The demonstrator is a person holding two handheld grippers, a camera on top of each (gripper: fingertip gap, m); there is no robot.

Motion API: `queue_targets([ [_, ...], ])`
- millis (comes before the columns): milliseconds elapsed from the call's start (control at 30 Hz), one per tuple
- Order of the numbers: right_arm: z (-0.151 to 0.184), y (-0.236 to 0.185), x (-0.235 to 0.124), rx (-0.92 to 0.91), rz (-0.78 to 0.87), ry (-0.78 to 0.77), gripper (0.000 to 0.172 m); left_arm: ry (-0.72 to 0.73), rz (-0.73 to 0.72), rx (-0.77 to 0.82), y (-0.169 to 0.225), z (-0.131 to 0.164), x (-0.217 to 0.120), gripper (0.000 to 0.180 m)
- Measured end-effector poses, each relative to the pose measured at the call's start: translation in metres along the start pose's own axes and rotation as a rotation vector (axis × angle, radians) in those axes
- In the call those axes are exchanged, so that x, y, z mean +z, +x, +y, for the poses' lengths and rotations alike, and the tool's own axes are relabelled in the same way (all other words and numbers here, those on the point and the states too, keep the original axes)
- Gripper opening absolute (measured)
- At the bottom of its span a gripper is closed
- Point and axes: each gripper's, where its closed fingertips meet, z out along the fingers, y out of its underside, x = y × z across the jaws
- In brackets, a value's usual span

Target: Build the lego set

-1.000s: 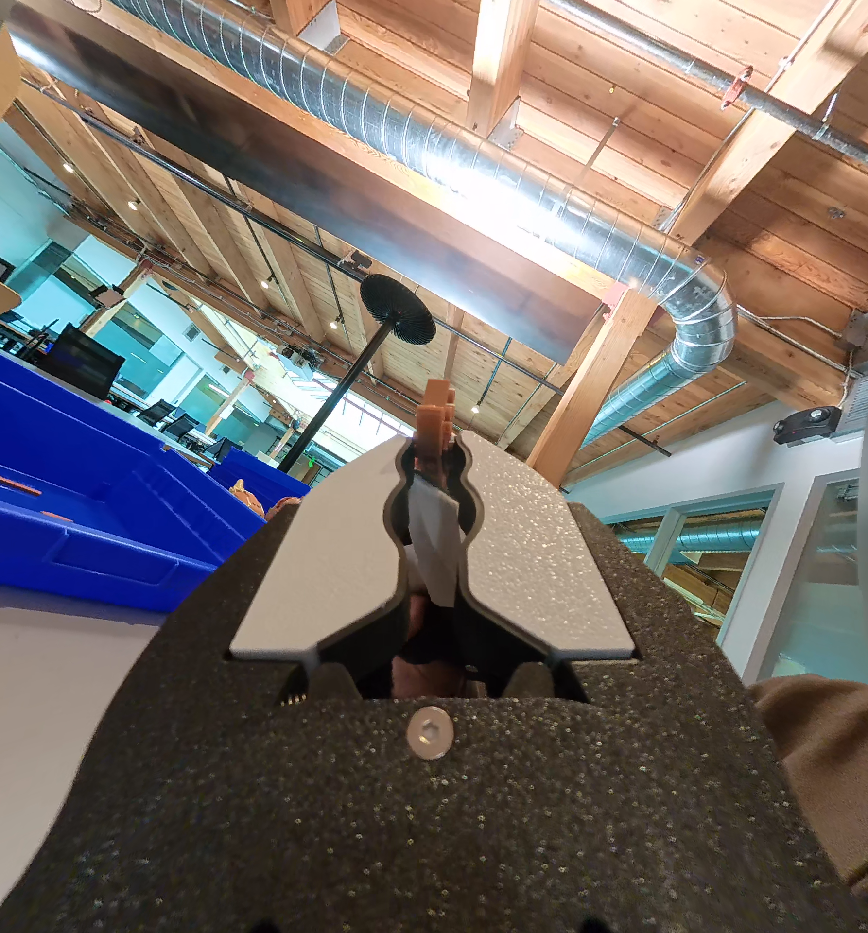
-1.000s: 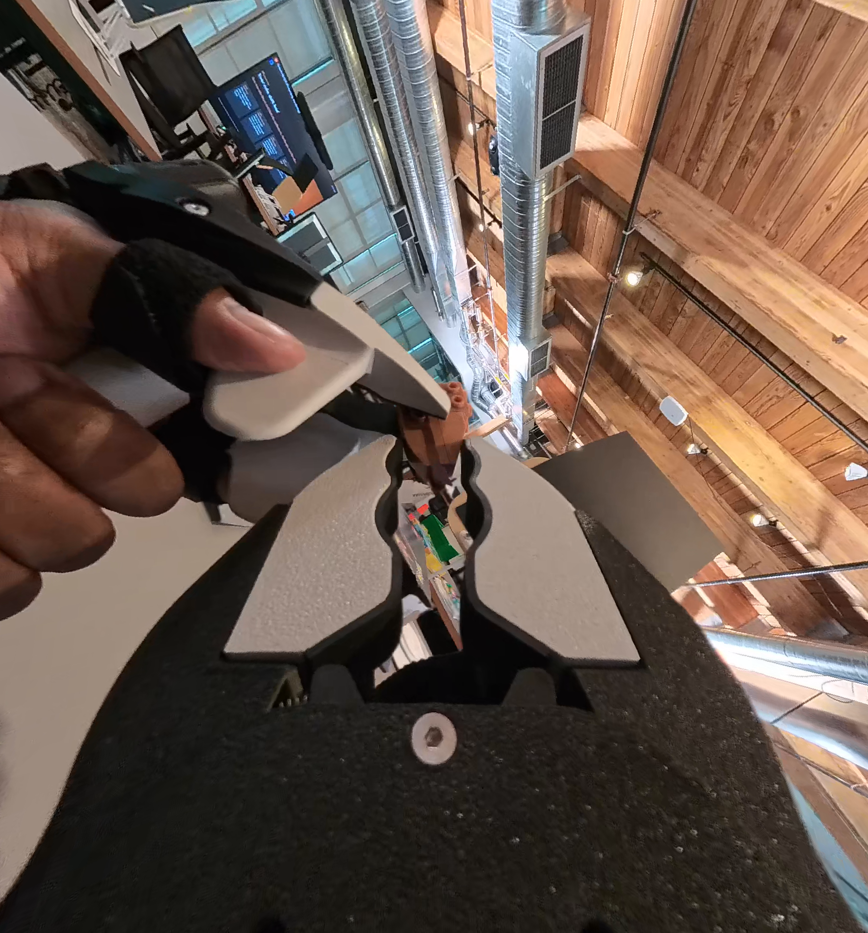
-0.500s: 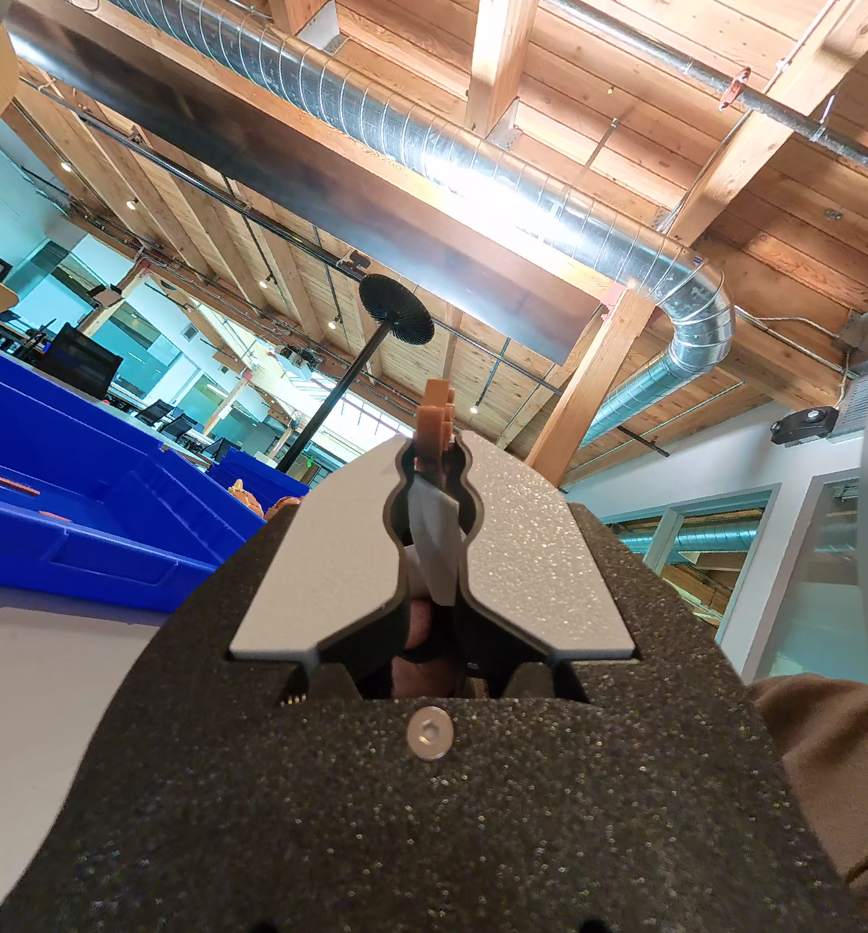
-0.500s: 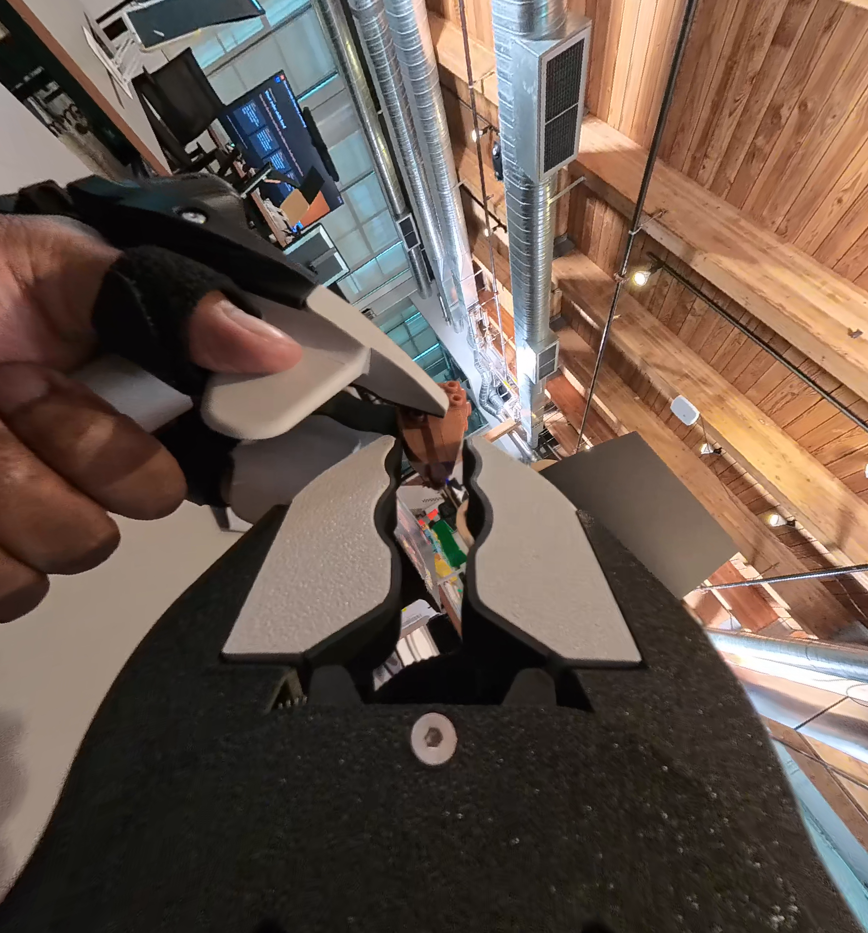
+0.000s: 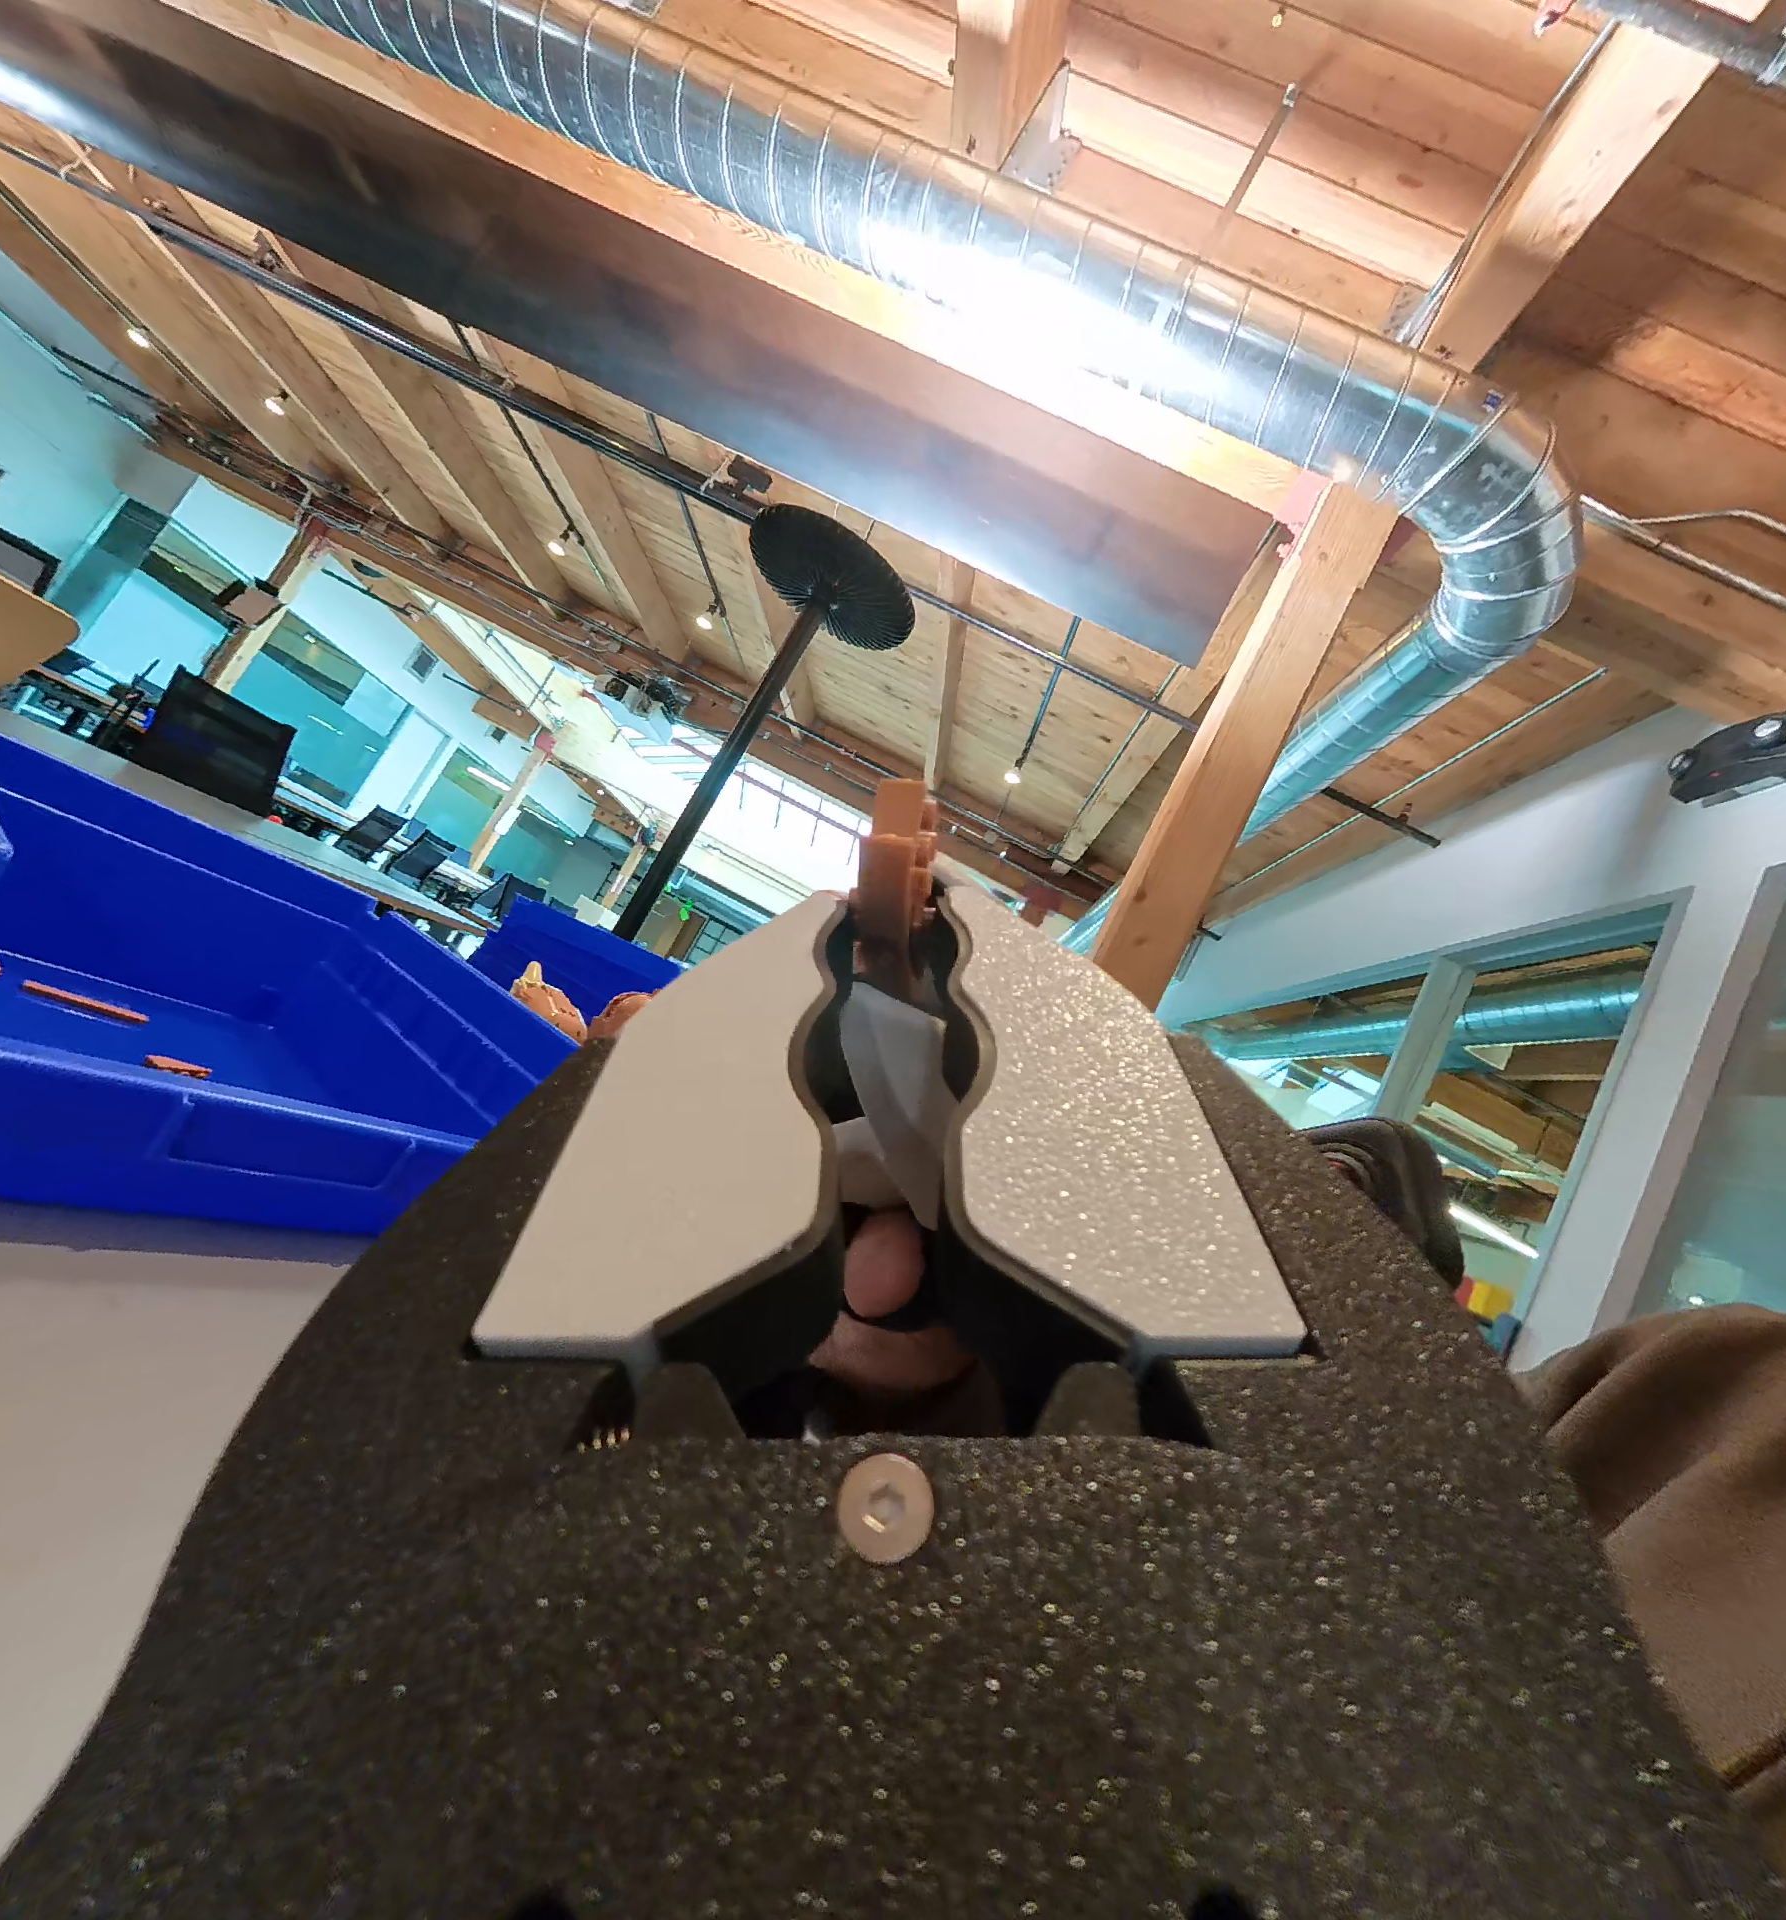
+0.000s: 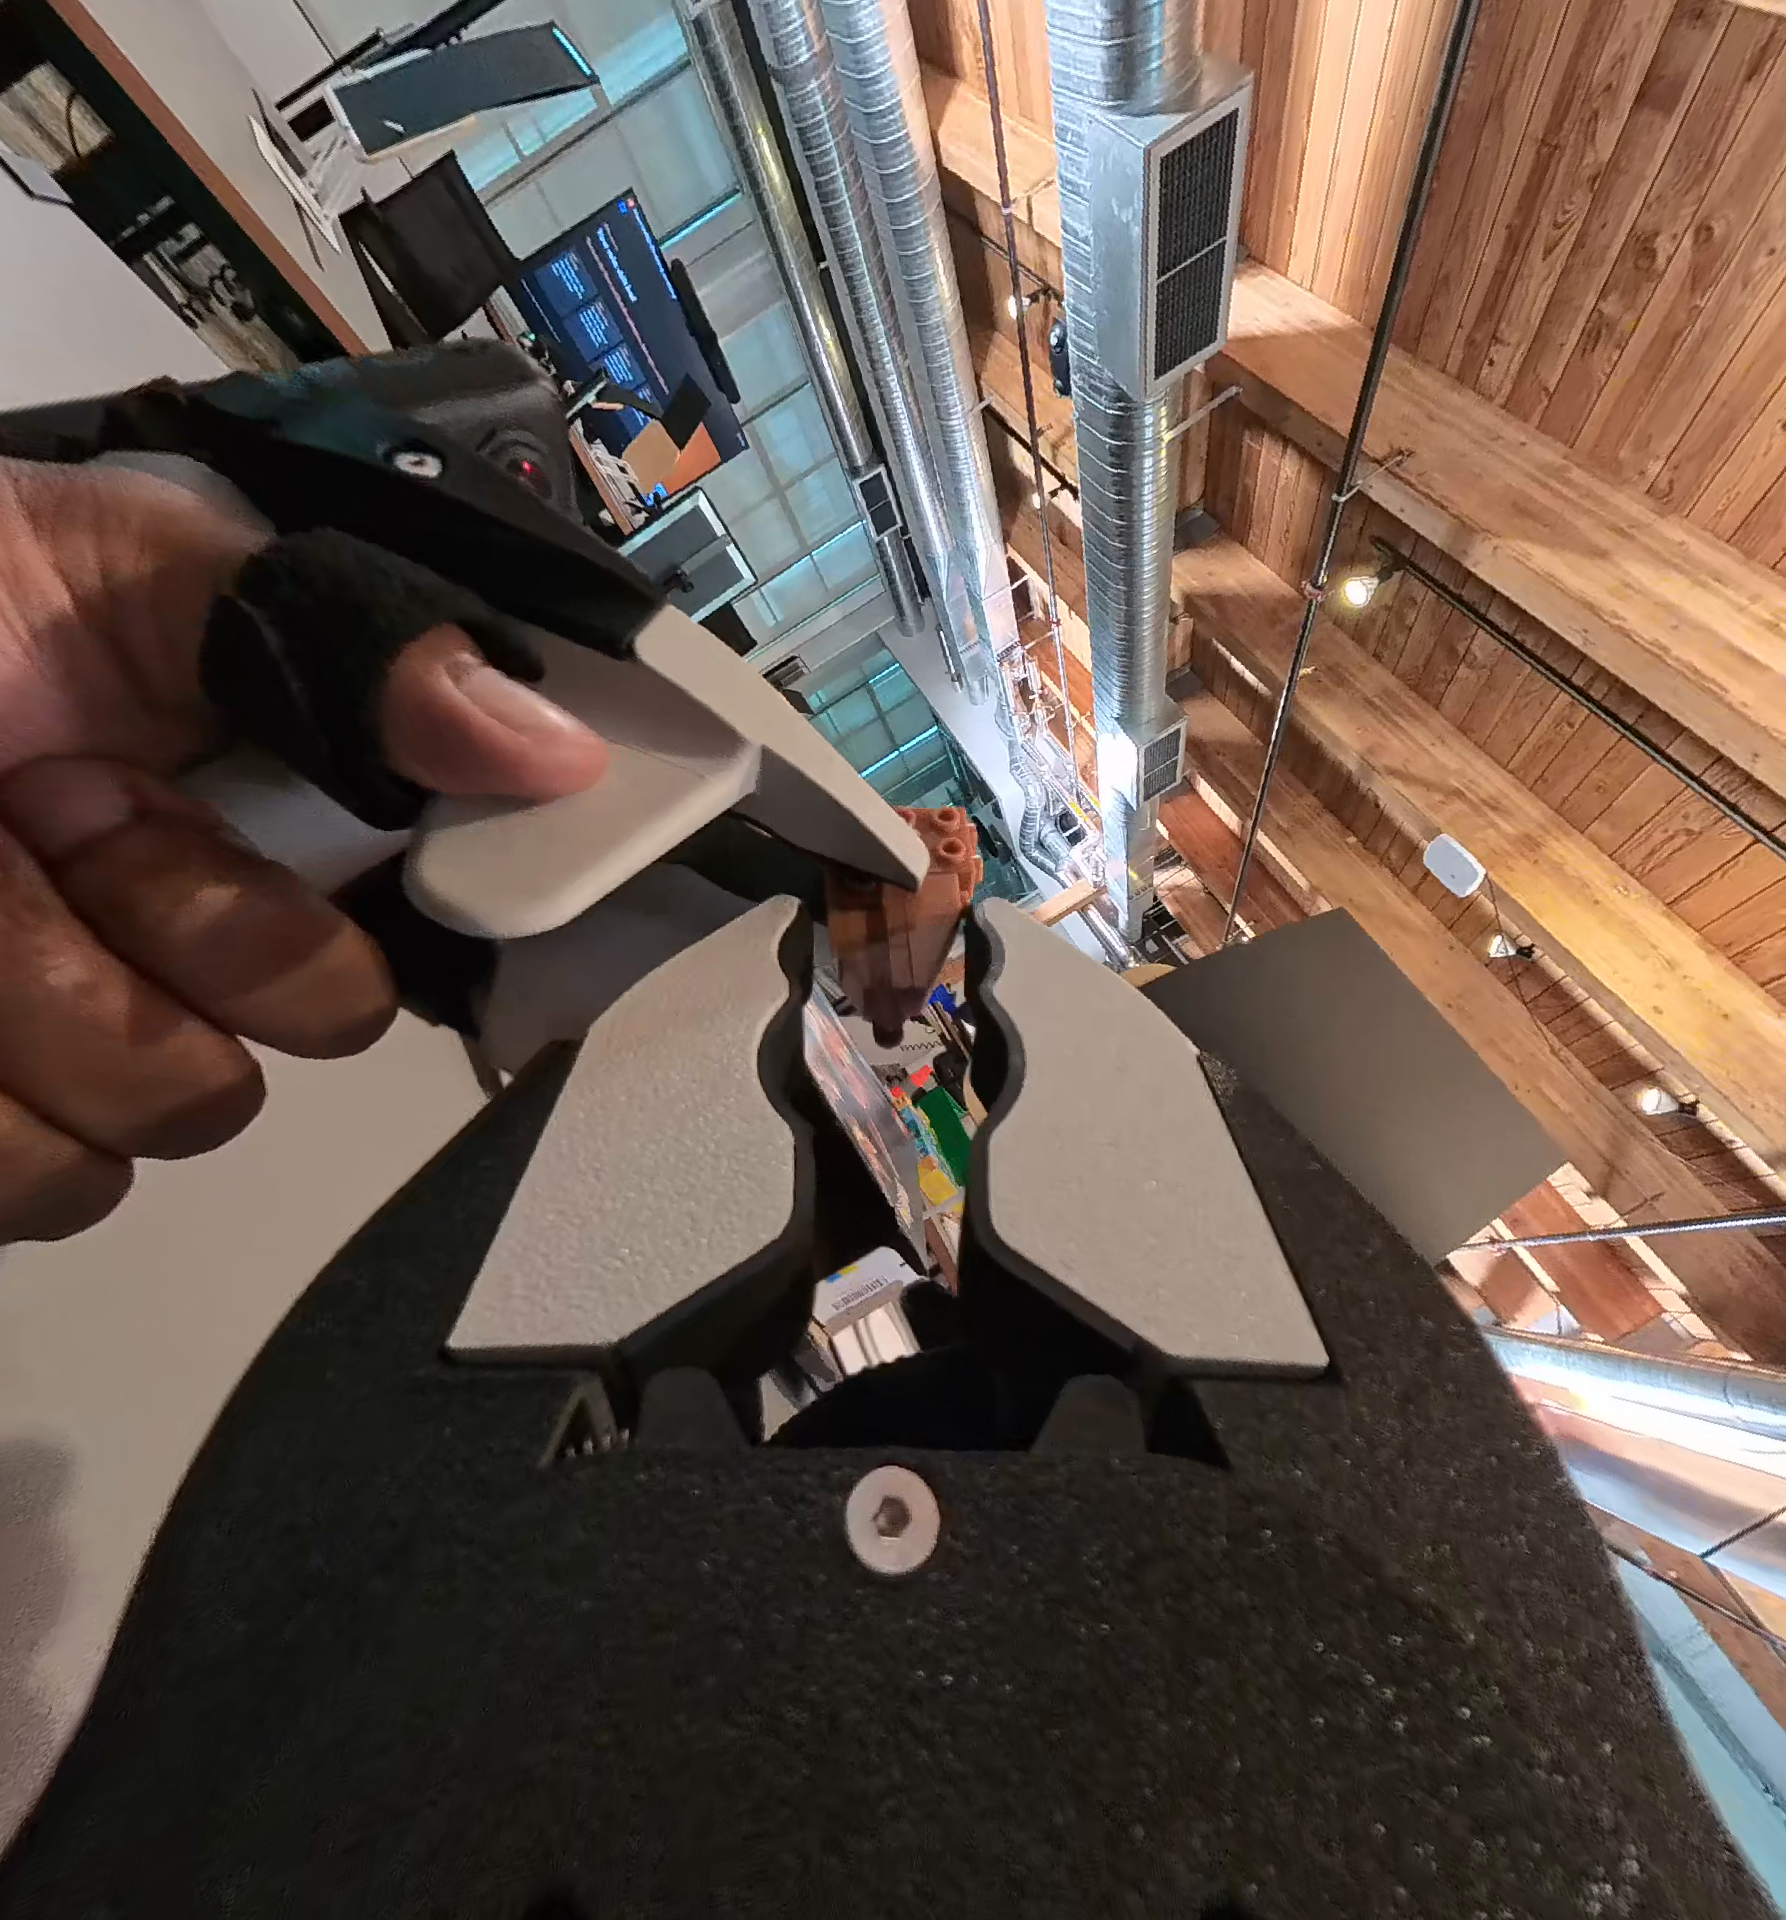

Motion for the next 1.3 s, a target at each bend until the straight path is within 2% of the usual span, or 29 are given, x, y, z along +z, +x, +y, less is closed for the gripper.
queue_targets([
  [167, 0.0, 0.001, -0.001, 0.01, -0.007, 0.003, 0.024, -0.02, -0.021, 0.047, 0.0, 0.001, 0.0, 0.014],
  [400, 0.003, -0.001, 0.0, 0.047, -0.039, -0.018, 0.024, -0.012, -0.029, 0.022, -0.002, 0.001, -0.001, 0.014],
  [567, 0.004, -0.001, 0.001, 0.012, 0.0, -0.004, 0.024, -0.003, -0.02, -0.015, -0.004, 0.001, 0.0, 0.014],
  [733, 0.001, 0.0, 0.002, -0.026, 0.015, 0.019, 0.045, 0.002, 0.028, -0.103, -0.003, 0.001, -0.001, 0.014],
  [800, -0.001, 0.0, 0.001, -0.038, 0.011, 0.034, 0.048, -0.007, 0.044, -0.119, -0.002, 0.003, 0.0, 0.014],
  [1067, -0.001, 0.001, -0.002, -0.131, 0.008, 0.044, 0.051, -0.036, 0.074, -0.176, -0.001, 0.005, 0.0, 0.014],
  [1300, 0.002, -0.001, -0.005, -0.193, -0.006, 0.043, 0.054, -0.088, 0.068, -0.15, 0.001, 0.012, 0.001, 0.014],
])
